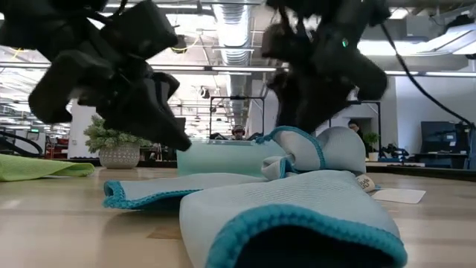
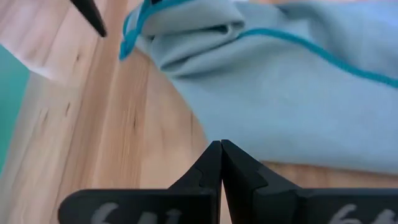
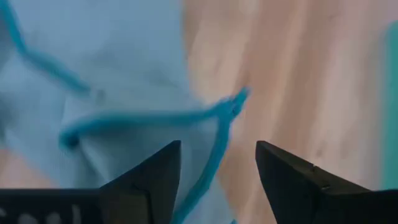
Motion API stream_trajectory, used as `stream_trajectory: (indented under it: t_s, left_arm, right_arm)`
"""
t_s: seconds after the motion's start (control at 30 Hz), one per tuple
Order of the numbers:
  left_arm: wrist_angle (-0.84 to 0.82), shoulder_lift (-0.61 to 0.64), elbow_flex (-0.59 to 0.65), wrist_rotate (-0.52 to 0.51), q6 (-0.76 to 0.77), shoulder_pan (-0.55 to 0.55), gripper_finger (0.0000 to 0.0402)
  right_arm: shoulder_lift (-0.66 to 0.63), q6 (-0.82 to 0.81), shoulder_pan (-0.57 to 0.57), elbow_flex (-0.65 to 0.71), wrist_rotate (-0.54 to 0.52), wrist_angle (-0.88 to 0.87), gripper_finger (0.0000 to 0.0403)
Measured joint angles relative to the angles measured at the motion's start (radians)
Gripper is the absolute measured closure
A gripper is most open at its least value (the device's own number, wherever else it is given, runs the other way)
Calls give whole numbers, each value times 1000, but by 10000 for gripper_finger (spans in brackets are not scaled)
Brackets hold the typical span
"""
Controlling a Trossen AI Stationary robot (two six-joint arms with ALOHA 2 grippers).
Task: Fold microfiber towels
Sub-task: Fold the blue towel
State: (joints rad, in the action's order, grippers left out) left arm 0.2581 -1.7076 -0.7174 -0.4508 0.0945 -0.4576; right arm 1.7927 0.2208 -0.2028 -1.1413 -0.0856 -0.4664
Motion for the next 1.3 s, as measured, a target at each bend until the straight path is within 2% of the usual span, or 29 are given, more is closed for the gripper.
stream_trajectory:
  t_s: [0.13, 0.23, 0.37, 0.53, 0.57, 0.63, 0.8, 0.93, 1.0, 1.13, 1.3]
  left_arm:
    - [42, -42, -4, 10, -16, 1, 401]
    - [46, -50, -5, 28, -22, 0, 401]
    - [51, -49, -5, 23, -29, 1, 401]
    - [51, -39, -23, 4, -78, -15, 401]
    - [45, -29, -28, -24, -90, -22, 401]
    - [54, -23, -46, -74, -103, -43, 401]
    - [2, 3, -59, -155, -118, -100, 401]
    - [-17, 5, -59, -175, -118, -120, 401]
    - [-19, 5, -58, -170, -96, -119, 401]
    - [-3, 5, -51, -87, -64, -92, 395]
    - [92, -37, -43, 58, -180, -93, 340]
  right_arm:
    - [75, 75, 43, -2, 209, 57, 181]
    - [88, 70, 57, 0, 313, 56, 196]
    - [82, 59, 53, -2, 304, 48, 248]
    - [21, 37, 52, -5, 271, 27, 373]
    - [3, 29, 50, -5, 267, 16, 386]
    - [-37, -8, 36, -5, 202, -4, 387]
    - [-147, -129, -11, -4, -156, -105, 395]
    - [-241, -406, -33, -5, -354, -250, 390]
    - [-277, -545, -44, -7, -395, -333, 383]
    - [-323, -721, -81, 5, -451, -471, 380]
    - [-328, -796, -117, 55, -479, -492, 389]
